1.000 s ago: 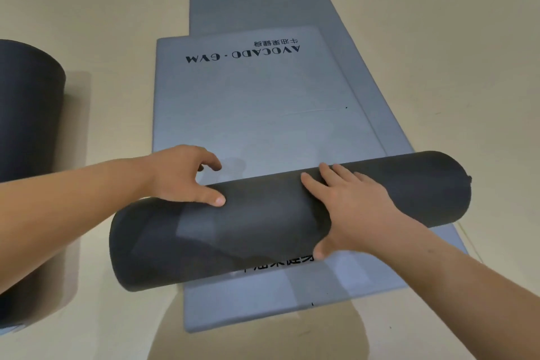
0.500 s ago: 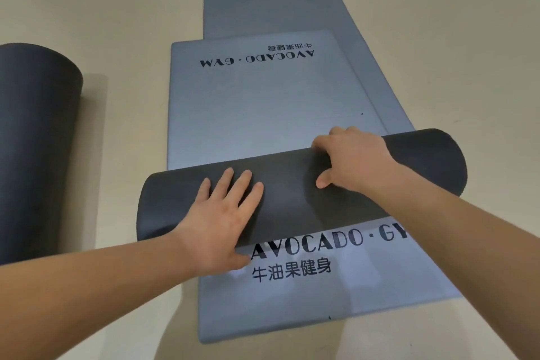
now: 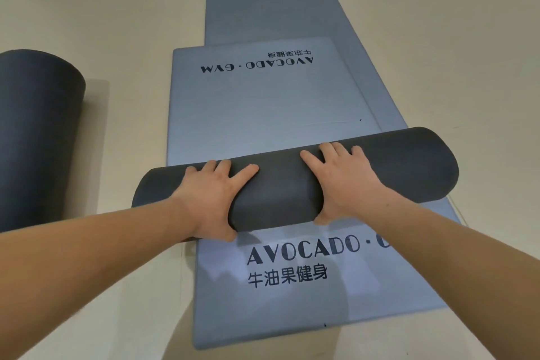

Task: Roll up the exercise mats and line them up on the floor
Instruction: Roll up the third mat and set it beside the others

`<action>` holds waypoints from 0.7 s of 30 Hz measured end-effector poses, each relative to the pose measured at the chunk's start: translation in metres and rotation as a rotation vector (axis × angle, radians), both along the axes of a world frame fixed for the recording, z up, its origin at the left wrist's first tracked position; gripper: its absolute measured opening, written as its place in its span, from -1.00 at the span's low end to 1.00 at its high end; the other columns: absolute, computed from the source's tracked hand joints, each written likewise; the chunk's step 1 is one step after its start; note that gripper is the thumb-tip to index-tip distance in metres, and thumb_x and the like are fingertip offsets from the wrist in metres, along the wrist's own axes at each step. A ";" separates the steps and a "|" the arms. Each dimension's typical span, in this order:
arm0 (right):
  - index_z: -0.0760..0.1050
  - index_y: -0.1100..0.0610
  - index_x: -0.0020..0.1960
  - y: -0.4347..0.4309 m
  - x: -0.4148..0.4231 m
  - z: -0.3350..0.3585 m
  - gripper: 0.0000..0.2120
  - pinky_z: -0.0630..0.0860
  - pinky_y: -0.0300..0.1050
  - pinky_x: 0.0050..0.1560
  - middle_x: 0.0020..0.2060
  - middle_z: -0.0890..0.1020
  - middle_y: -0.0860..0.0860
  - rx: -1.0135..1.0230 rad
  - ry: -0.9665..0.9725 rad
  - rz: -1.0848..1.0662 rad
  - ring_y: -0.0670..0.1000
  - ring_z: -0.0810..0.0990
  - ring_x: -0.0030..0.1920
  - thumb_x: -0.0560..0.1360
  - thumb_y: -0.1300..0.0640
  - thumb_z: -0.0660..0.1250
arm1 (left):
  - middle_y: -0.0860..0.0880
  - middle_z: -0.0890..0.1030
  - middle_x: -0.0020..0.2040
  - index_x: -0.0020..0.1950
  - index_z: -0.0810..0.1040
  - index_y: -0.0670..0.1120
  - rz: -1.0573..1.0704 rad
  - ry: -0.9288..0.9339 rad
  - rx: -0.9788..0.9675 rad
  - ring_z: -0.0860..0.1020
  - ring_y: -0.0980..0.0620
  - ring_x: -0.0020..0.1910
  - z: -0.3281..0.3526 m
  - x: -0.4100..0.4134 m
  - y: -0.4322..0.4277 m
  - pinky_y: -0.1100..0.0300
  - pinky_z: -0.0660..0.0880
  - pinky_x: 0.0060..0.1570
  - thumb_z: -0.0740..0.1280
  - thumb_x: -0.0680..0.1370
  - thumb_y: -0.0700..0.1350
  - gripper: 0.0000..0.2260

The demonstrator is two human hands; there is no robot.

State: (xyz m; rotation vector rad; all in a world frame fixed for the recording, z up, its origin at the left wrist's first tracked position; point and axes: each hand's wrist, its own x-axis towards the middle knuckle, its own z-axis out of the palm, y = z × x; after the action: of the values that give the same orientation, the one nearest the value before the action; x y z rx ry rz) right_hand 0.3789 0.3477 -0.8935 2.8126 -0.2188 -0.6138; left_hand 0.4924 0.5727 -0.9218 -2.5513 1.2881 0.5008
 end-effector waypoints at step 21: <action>-0.26 0.02 0.67 0.034 -0.051 0.039 0.39 0.39 0.27 0.39 0.65 -0.06 0.17 0.071 0.146 -0.172 0.26 -0.05 0.65 0.22 -0.45 0.55 | 0.18 0.49 0.39 0.53 0.42 0.12 0.348 0.608 -0.199 0.50 0.11 0.35 0.019 0.045 0.019 0.14 0.41 0.30 0.61 0.33 0.35 -0.15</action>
State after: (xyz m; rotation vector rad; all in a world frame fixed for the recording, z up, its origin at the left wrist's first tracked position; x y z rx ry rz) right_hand 0.3282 0.3819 -0.8547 2.8200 -0.4218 -0.8779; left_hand 0.5370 0.5913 -0.9032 -2.9287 1.0855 1.3656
